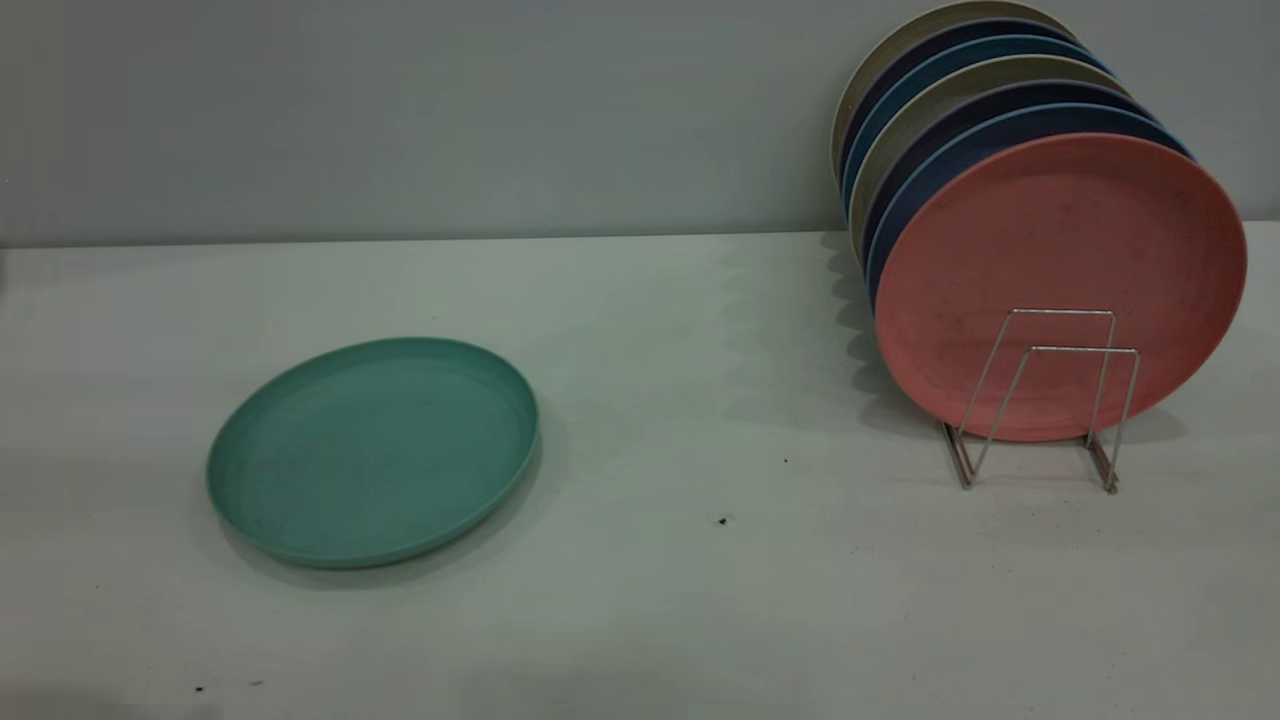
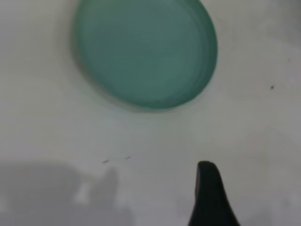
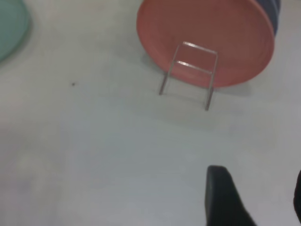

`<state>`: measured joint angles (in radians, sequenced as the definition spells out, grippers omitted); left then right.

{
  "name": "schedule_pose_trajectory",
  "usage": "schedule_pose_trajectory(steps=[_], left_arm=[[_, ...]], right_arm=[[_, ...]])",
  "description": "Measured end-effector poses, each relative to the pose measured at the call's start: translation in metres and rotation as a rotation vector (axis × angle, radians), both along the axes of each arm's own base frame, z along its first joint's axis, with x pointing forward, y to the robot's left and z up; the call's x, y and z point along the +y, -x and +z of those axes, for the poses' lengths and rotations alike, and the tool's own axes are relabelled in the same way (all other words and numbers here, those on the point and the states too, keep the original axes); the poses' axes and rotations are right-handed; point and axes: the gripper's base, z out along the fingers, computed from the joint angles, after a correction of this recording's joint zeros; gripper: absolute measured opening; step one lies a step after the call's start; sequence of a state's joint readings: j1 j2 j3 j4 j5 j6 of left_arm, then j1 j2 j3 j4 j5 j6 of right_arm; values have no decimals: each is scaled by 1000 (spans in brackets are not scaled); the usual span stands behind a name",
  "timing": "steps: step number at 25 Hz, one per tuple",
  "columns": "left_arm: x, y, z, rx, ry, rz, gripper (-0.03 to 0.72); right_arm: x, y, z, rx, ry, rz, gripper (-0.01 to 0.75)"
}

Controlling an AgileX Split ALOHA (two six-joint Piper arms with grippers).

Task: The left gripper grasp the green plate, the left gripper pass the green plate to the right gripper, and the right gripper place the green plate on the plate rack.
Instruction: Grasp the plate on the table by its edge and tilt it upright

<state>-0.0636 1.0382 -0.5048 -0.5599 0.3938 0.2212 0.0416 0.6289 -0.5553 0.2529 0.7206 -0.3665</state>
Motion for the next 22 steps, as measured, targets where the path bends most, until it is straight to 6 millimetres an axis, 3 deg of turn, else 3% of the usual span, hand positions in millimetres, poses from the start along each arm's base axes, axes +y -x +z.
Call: schedule_pose_trajectory(steps=[9,16,22], left_arm=[[-4,-61,-70,116,94,109,562],[-5,-104,-108,164,146,159,563],[4,-118,-145,264,234,232,563]], right_arm=[[1,-4,0,0,-25,-3,381],[2,-4,0,-1,-35,-3,381],[2,-4,0,-1,-36,-3,381]])
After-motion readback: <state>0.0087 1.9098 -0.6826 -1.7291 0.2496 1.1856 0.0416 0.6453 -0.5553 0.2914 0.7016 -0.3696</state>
